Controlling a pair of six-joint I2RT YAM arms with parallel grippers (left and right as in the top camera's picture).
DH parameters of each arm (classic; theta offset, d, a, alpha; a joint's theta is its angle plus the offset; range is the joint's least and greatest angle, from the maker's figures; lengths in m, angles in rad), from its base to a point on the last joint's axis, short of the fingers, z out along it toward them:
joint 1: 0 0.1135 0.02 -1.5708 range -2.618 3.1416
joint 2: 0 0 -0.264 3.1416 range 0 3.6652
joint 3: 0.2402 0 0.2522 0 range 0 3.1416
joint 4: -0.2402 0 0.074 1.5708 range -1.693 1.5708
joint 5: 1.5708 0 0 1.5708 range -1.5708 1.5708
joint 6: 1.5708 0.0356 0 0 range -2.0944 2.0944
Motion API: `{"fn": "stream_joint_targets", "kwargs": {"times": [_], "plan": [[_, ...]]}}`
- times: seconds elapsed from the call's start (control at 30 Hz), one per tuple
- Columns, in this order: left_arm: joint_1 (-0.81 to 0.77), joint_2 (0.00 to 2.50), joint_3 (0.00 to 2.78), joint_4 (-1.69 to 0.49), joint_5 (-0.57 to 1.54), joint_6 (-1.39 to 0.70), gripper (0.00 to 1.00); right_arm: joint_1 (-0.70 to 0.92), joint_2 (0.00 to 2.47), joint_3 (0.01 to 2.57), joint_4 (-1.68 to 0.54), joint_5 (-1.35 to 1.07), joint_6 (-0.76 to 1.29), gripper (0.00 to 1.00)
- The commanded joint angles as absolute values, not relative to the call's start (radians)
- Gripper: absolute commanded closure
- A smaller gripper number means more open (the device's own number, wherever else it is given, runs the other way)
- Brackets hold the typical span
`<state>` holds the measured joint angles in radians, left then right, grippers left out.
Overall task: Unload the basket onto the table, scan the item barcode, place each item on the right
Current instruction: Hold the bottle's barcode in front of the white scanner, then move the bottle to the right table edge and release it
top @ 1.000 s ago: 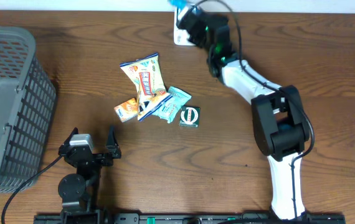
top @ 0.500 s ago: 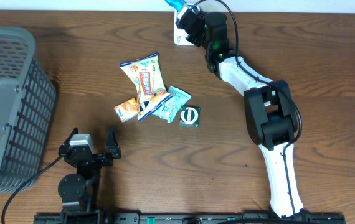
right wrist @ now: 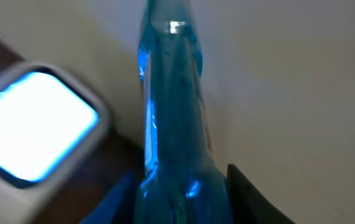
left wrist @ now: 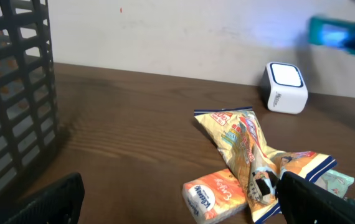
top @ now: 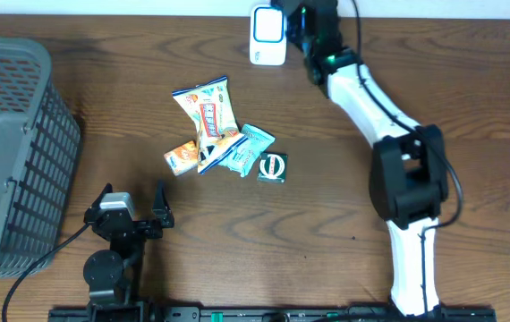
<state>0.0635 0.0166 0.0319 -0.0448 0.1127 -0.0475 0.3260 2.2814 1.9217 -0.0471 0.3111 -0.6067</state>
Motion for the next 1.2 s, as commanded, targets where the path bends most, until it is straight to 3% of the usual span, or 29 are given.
{"fn": "stream_joint_targets", "kwargs": {"times": [0.0, 0.3, 0.6, 0.83, 1.17], "plan": [[0.061, 0.012, 0.005, -0.061, 0.115, -0.035, 0.02, 0.257, 2.185, 1.964, -0.125, 0.582, -0.508, 0.99], [0.061, 0.012, 0.005, -0.061, 0.115, -0.035, 0.02, 0.004, 2.197, 1.959, -0.463, 0.634, -0.403, 0.99], [0.061, 0.012, 0.005, -0.060, 0.115, -0.035, 0.02, -0.412, 2.207, 1.958, -0.627, 0.570, -0.232, 0.99], [0.061, 0.012, 0.005, -0.061, 0.115, -0.035, 0.02, -0.587, 2.207, 1.866, -0.650, 0.449, -0.224, 0.99], [0.061, 0.012, 0.005, -0.061, 0.115, -0.035, 0.02, -0.702, 2.207, 1.612, -0.568, 0.329, -0.125, 0.95]]}}
